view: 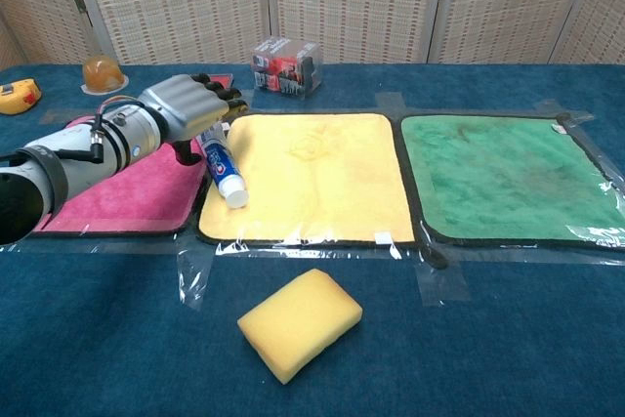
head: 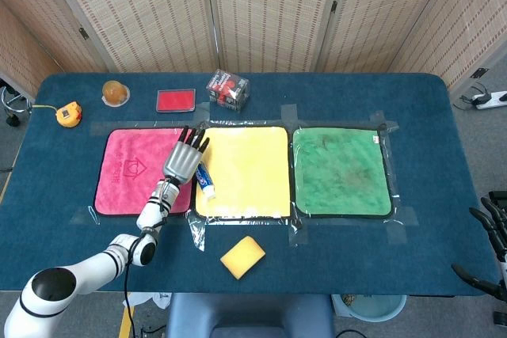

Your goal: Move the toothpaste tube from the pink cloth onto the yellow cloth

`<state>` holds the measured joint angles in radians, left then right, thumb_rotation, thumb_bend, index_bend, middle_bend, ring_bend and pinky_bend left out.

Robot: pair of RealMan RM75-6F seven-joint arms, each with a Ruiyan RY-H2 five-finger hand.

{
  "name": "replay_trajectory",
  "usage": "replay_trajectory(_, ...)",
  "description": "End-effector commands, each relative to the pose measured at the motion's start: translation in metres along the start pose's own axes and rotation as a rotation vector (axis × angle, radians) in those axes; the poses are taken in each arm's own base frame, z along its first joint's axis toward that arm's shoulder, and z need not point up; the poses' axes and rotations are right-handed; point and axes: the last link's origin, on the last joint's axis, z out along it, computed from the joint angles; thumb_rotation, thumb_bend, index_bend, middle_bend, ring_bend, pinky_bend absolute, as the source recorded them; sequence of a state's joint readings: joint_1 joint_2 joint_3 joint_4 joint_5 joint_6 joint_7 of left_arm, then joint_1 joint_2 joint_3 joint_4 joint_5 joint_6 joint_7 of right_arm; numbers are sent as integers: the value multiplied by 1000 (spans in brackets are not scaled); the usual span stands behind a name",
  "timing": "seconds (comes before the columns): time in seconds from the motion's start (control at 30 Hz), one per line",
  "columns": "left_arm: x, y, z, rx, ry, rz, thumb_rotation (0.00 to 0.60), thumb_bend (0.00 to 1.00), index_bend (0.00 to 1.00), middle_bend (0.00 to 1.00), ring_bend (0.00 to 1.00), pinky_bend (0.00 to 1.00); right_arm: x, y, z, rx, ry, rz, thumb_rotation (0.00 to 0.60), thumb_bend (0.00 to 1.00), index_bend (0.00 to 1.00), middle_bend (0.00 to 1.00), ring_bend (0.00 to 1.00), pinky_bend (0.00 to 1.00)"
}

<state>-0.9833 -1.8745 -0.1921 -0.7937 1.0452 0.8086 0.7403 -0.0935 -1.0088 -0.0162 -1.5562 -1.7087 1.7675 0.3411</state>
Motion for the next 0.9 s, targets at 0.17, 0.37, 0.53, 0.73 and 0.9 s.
replay_trajectory(0.17,10,18,2,-32,25,-5,600,368,0,25,0,5,2,0,-1,6,12,2,600,151,98,61,77,0)
replay_trajectory(0.37,23,35,4,-58,53,-12,600,368,0,25,0,5,2,1,-2,6,16,3,600,151,98,61,77,0)
replay_trajectory(0.53,34,47,7,-77,72,-16,600,368,0,25,0,5,3,3,-4,-1,19,4,600,150,98,61,77,0)
replay_trajectory(0.73,43,60,9,-95,82,-19,600,368,0,25,0,5,4,6,-6,-11,21,6,600,151,98,61,76,0)
replay_trajectory(0.9,50,69,10,-106,92,-23,600,368,0,25,0,5,4,7,-7,-14,22,6,600,151,98,61,77,0)
